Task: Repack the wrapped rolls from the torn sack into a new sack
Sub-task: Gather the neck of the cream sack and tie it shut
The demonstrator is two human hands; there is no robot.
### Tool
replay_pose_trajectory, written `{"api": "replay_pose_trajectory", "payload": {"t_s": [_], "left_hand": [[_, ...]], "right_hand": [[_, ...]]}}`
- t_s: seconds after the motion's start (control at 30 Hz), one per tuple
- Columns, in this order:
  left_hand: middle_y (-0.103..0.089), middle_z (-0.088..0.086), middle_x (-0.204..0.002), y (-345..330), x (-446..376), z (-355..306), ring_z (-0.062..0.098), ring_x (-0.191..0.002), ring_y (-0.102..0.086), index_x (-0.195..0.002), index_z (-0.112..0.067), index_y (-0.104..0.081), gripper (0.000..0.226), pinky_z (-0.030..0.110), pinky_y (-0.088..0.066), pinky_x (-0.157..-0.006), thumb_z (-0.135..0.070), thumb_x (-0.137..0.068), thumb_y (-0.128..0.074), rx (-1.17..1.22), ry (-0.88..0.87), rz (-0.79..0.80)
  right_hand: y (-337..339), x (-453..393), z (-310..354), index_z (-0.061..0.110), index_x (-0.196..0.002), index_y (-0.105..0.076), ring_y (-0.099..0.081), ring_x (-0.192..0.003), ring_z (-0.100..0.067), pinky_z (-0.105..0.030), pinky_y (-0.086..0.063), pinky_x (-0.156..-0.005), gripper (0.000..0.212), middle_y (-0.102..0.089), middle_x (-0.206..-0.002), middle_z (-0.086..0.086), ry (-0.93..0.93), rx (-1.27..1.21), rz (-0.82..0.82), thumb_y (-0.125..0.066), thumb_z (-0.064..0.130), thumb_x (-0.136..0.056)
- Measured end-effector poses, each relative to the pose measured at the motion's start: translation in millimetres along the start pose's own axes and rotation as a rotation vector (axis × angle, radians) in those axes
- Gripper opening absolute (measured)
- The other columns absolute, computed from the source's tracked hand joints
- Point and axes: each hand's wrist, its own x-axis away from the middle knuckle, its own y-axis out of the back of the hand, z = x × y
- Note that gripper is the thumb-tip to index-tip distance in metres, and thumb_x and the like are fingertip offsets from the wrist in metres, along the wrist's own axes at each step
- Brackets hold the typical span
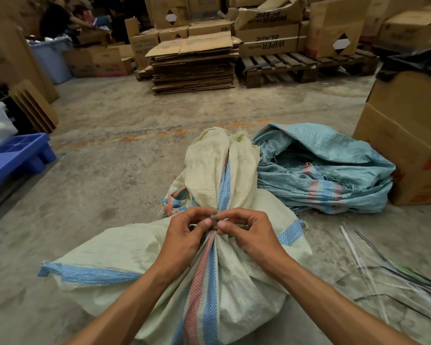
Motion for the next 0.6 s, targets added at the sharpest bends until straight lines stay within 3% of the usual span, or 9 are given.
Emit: {"api": "replay_pose_trajectory", "payload": {"t_s": [0.07, 0.17, 0.23, 0.33, 0.5, 0.6], "left_hand": [[-0.069, 0.007, -0.088, -0.7, 0.9, 1.7, 0.024, -0.09, -0.068, -0.093, -0.012, -0.057, 0.011, 0.036, -0.056, -0.078, -0.004, -0.091, -0.063, 0.047, 0.004, -0.039], [-0.065, 0.007, -0.085, 0.8, 1.7, 2.6, 0.026, -0.089, -0.066, -0.084, -0.019, -0.044, 0.021, 0.054, -0.054, -0.082, -0.017, -0.086, -0.065, -0.005, -0.043, -0.051], [-0.064, 0.003, -0.083, 1.0, 3.0, 0.9, 0.025, -0.087, -0.064, -0.082, -0.021, -0.042, 0.021, 0.055, -0.053, -0.08, -0.018, -0.086, -0.062, -0.054, -0.088, -0.033], [-0.061, 0.007, -0.084, 0.7, 3.3, -0.3, 0.029, -0.086, -0.063, -0.084, -0.017, -0.041, 0.021, 0.052, -0.055, -0.077, -0.016, -0.087, -0.061, -0.065, -0.113, -0.001], [-0.059, 0.006, -0.079, -0.9, 1.0, 0.3, 0.022, -0.079, -0.063, -0.082, -0.015, -0.041, 0.026, 0.025, -0.052, -0.07, -0.003, -0.089, -0.063, -0.155, -0.171, -0.02], [-0.06, 0.006, -0.078, -2.1, 1.8, 0.0, 0.016, -0.079, -0.064, -0.082, -0.012, -0.041, 0.027, 0.02, -0.05, -0.07, -0.001, -0.089, -0.064, -0.163, -0.174, -0.038]], "right_hand": [[0.5, -0.7, -0.7, 0.007, -0.097, -0.075, -0.072, -0.075, -0.014, -0.019, -0.053, -0.073, 0.014, -0.075, -0.078, -0.012, -0.003, -0.012, 0.004, -0.073, 0.003, -0.084], [0.2, -1.1, 2.9, 0.009, -0.11, -0.068, -0.07, -0.07, -0.011, -0.013, -0.048, -0.063, 0.028, -0.073, -0.075, -0.016, -0.02, -0.057, 0.015, -0.074, 0.002, -0.084], [0.7, -2.7, 3.6, 0.013, -0.118, -0.065, -0.069, -0.066, -0.008, -0.011, -0.047, -0.061, 0.036, -0.072, -0.076, -0.016, -0.036, -0.078, 0.011, -0.073, 0.003, -0.084], [1.9, -5.1, 3.9, 0.01, -0.117, -0.068, -0.065, -0.061, -0.001, -0.008, -0.045, -0.056, 0.032, -0.072, -0.074, -0.013, -0.063, -0.051, 0.002, -0.072, 0.004, -0.086], [3.0, -7.9, 1.8, 0.007, -0.101, -0.076, -0.071, -0.07, -0.01, -0.013, -0.05, -0.064, 0.018, -0.076, -0.08, -0.014, -0.072, 0.034, -0.014, -0.075, 0.008, -0.084], [1.9, -7.9, -0.5, 0.009, -0.092, -0.079, -0.073, -0.074, -0.014, -0.019, -0.053, -0.067, 0.011, -0.077, -0.078, -0.005, -0.064, 0.07, -0.073, -0.079, 0.011, -0.081]]}}
